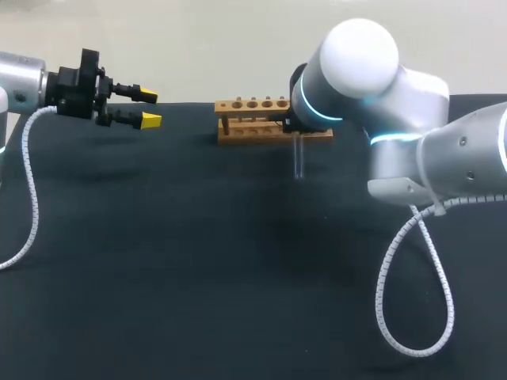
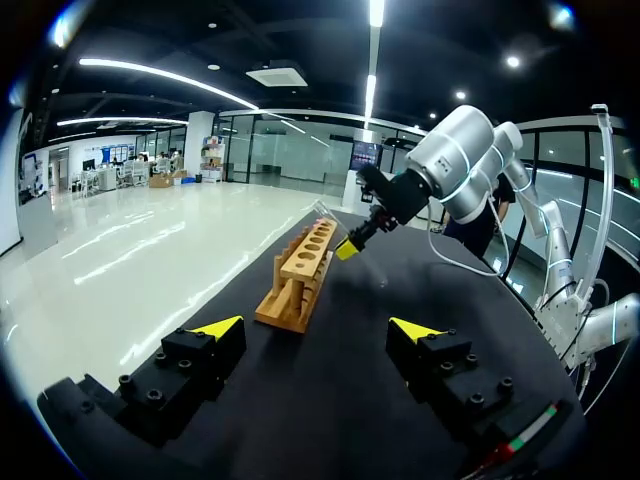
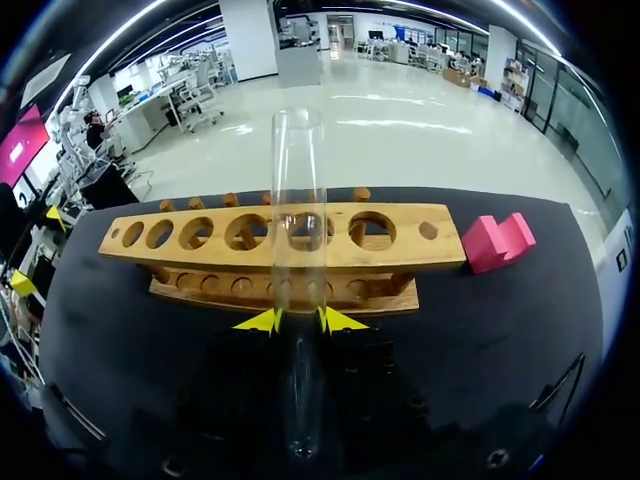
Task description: Grasp the test tube, adjust it, and insert it.
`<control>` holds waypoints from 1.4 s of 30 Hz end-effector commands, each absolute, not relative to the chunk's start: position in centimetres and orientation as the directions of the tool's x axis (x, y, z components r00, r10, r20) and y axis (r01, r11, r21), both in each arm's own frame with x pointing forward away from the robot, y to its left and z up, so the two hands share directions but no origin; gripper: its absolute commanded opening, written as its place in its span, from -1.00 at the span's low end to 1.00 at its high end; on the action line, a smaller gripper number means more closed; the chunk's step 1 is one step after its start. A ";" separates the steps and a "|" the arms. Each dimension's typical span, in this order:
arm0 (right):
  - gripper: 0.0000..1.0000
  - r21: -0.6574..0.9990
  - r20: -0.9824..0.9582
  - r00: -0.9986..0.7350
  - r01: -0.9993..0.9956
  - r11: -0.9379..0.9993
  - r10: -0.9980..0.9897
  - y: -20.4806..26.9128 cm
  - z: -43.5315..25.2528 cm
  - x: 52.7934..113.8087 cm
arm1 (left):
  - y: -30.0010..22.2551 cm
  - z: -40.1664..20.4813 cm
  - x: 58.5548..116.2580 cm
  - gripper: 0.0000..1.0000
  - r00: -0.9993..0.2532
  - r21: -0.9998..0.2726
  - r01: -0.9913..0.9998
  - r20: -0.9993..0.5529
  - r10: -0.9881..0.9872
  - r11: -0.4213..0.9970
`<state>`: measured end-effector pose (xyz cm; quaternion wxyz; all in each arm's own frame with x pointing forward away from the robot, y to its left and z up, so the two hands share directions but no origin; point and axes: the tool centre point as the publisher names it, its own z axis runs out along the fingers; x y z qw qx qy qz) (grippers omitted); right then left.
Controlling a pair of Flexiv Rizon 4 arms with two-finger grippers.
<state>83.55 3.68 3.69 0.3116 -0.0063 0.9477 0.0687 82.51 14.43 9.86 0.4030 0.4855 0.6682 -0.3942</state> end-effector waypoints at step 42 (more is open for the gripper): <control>-1.00 0.181 -0.727 -0.674 -0.006 0.983 0.130 -0.6 13.5 77.2 | 14.5 9.7 82.6 1.00 -0.200 -0.133 0.968 -0.923 0.329 0.214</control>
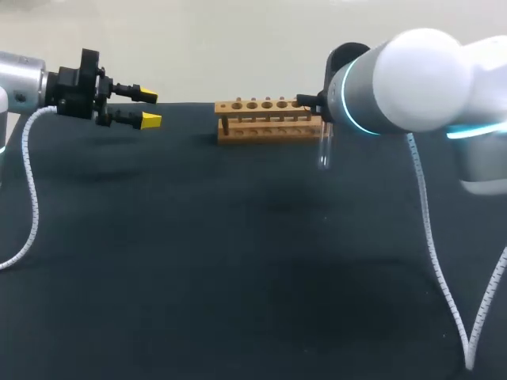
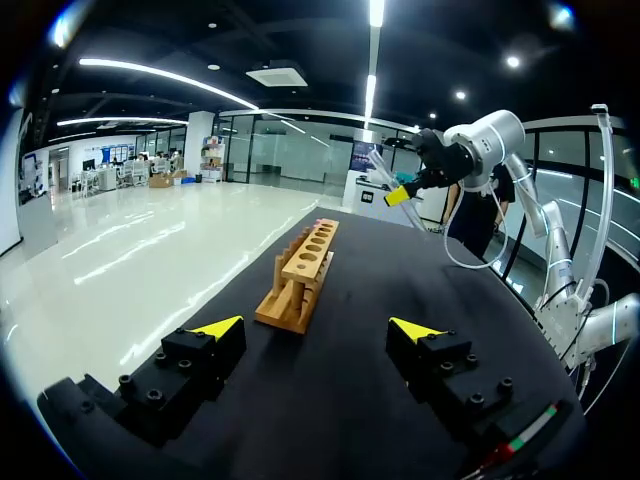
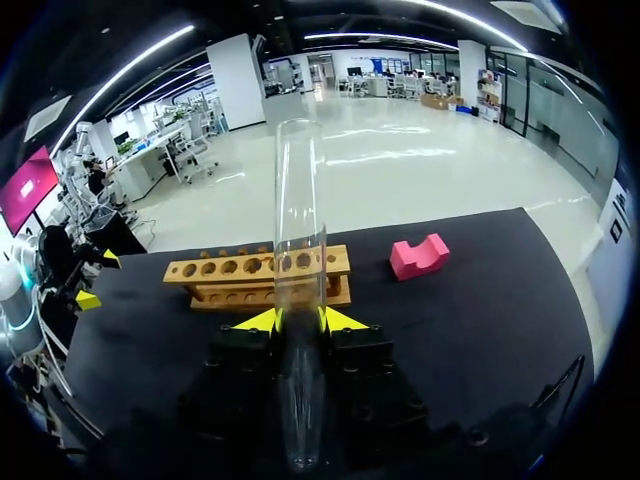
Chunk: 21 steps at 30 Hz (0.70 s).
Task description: Grasp the test tube, adjust it, and insert it.
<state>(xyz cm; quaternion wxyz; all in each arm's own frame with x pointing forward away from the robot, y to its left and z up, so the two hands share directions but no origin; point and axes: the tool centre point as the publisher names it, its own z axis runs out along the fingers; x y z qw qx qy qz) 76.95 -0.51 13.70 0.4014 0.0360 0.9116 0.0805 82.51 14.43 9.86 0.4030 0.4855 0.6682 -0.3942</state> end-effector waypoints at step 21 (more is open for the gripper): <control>-1.00 0.205 -0.729 -0.668 -0.007 0.979 0.149 -0.4 13.4 77.5 | 14.5 9.7 82.6 1.00 -0.200 -0.133 0.968 -0.923 0.329 0.214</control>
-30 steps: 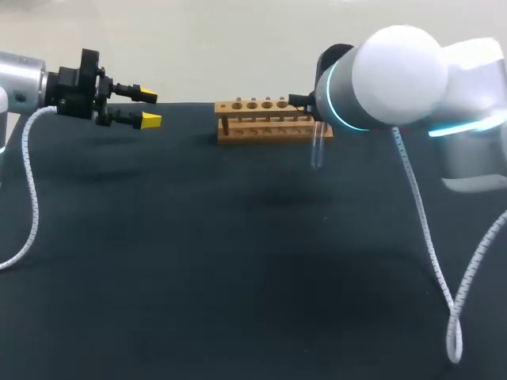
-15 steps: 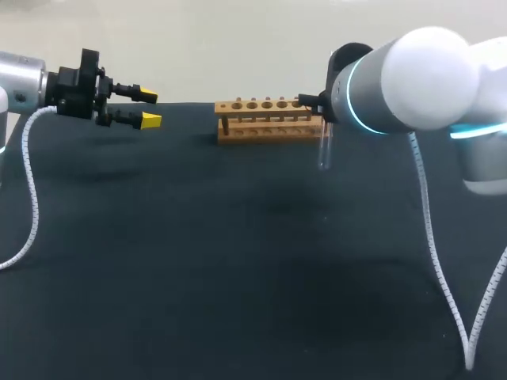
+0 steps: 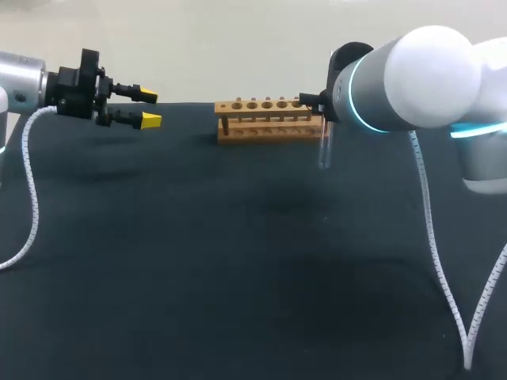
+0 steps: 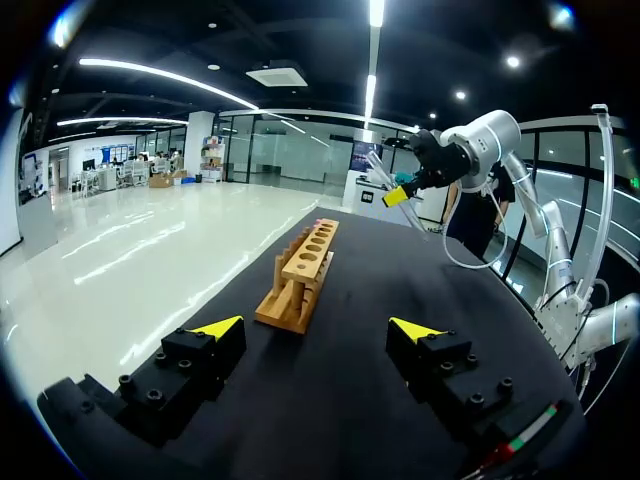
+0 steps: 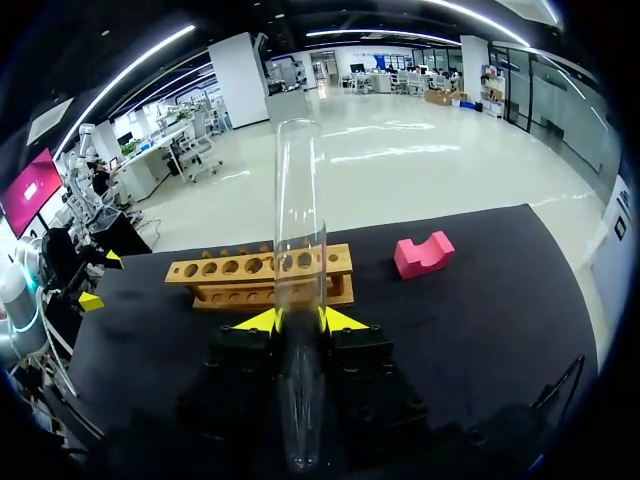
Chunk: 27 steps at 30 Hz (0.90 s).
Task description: Grasp the test tube, adjust it, and insert it.
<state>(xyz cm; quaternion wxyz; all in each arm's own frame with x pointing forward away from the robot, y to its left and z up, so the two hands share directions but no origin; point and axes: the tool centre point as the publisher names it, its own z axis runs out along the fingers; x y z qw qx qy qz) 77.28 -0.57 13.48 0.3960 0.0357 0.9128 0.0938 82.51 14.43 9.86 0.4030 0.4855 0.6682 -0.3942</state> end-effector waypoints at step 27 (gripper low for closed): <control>-1.00 0.136 -0.965 -0.216 0.086 0.987 0.152 1.3 17.8 84.0 | 14.5 9.7 82.6 1.00 -0.200 -0.133 0.968 -0.923 0.329 0.214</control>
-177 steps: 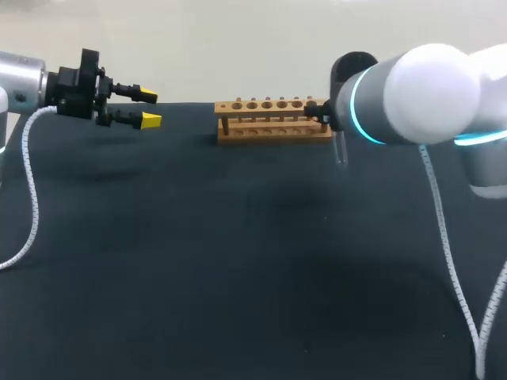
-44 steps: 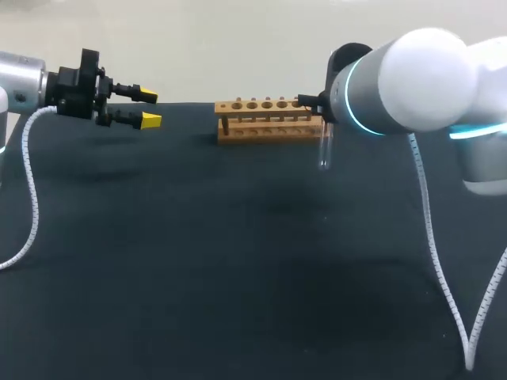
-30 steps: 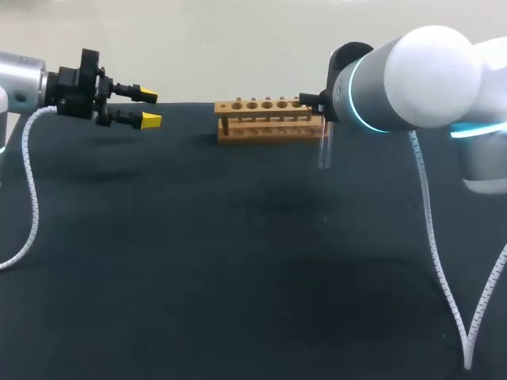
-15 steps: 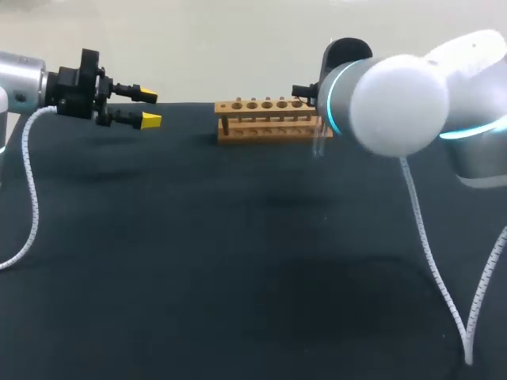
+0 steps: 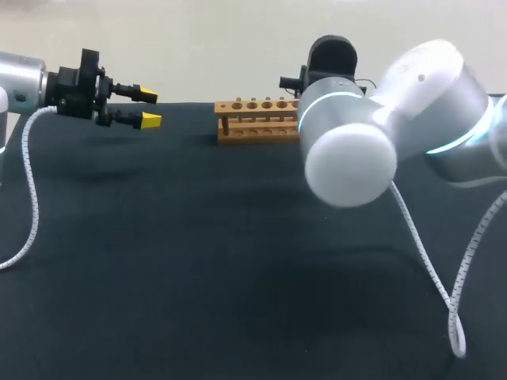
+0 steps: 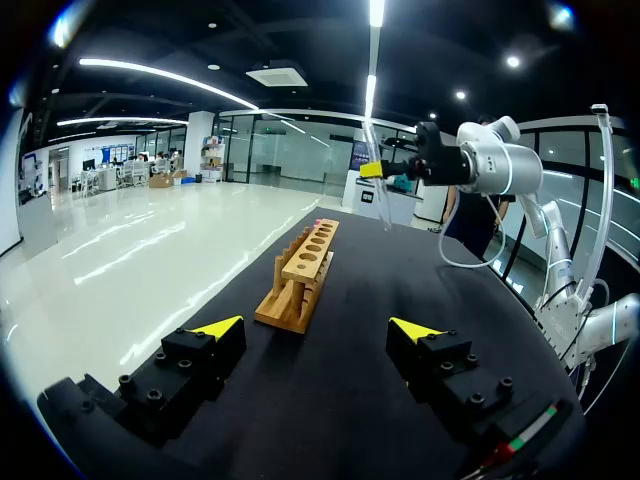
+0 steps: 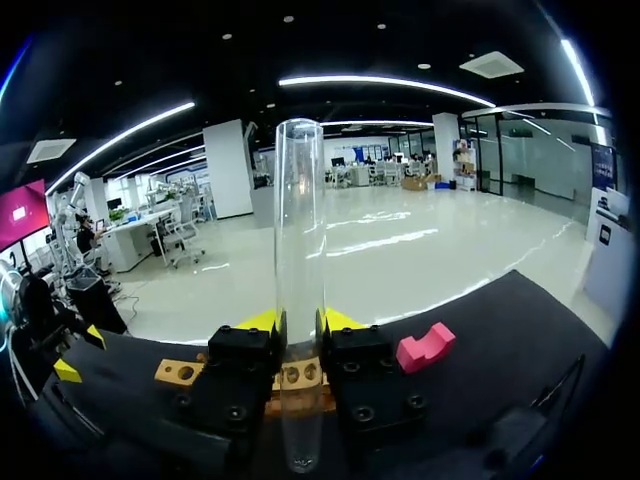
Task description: Grasp the test tube, adjust it, and insert it.
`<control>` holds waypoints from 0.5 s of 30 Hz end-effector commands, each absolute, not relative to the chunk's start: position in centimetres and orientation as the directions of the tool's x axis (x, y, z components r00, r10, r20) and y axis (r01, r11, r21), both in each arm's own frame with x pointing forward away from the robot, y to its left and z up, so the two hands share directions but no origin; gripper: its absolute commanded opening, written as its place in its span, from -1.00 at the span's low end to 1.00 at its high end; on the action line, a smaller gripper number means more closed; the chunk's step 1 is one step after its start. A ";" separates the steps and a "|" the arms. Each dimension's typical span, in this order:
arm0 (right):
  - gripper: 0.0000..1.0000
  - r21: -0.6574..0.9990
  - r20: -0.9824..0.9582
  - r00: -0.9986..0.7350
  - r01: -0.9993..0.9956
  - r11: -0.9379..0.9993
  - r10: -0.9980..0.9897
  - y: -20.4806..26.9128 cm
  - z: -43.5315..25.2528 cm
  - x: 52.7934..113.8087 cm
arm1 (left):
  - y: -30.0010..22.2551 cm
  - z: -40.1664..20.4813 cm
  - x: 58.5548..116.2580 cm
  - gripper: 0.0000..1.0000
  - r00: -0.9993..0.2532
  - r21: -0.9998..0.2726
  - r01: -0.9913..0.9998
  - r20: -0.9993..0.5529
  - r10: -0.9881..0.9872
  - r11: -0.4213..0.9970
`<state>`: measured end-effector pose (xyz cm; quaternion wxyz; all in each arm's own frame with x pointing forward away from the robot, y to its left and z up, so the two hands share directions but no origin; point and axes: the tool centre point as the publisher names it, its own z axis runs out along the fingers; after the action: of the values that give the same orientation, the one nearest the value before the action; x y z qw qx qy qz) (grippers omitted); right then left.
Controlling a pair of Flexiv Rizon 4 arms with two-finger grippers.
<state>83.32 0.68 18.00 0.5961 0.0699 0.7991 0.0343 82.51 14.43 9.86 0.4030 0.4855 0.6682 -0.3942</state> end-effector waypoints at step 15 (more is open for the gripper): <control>-1.00 0.101 -0.995 0.005 0.092 0.991 0.101 2.5 19.6 87.6 | 14.5 9.7 82.6 1.00 -0.200 -0.133 0.968 -0.923 0.329 0.214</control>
<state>86.80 1.97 20.15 0.6933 0.0671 0.7175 0.0034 82.51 14.43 9.86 0.4030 0.4855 0.6682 -0.3942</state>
